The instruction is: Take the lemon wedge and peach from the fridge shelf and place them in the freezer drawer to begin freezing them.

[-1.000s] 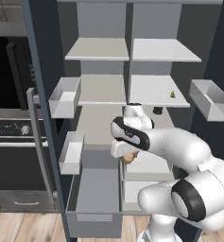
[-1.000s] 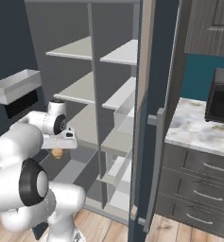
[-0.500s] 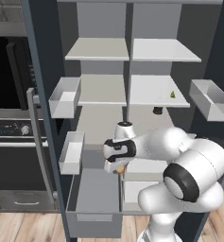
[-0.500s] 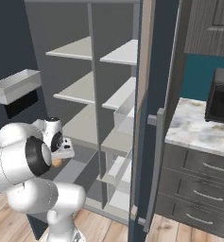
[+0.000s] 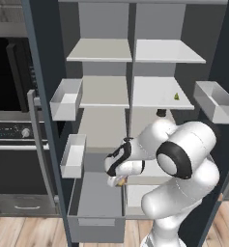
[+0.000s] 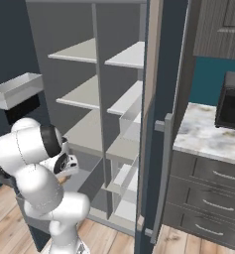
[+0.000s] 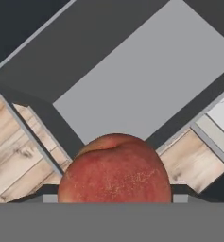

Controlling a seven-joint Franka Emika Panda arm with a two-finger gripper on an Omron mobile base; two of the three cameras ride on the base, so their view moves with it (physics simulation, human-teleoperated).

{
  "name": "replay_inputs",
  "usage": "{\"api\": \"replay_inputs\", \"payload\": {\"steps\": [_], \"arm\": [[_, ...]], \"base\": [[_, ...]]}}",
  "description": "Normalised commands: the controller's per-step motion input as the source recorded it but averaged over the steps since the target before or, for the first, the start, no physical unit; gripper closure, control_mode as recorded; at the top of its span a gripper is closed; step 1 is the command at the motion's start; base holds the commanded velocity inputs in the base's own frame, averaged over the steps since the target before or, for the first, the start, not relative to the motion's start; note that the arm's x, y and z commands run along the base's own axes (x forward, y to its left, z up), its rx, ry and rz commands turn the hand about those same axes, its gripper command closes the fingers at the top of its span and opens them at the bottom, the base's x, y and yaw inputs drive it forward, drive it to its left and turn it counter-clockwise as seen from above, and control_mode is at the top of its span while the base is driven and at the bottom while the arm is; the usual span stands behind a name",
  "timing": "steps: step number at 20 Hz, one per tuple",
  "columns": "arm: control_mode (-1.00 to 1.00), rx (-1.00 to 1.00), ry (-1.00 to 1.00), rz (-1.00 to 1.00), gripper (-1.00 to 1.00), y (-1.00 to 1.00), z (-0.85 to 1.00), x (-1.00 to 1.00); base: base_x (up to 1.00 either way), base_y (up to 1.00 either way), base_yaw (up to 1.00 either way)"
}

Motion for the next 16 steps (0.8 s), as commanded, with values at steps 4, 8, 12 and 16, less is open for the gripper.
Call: {"api": "replay_inputs", "payload": {"steps": [4,8,12,16], "arm": [[-1.00,0.06,0.02,0.03,1.00,0.30,-0.37,0.34],[-1.00,0.01,0.04,0.01,1.00,0.27,-0.31,0.28],[-1.00,0.00,0.06,0.00,1.00,0.35,-0.45,0.26],[-1.00,0.00,0.06,0.00,1.00,0.28,-0.51,0.30]], "base": [[0.00,0.00,0.00],[0.00,0.00,0.00],[0.00,0.00,0.00],[0.00,0.00,0.00]]}}
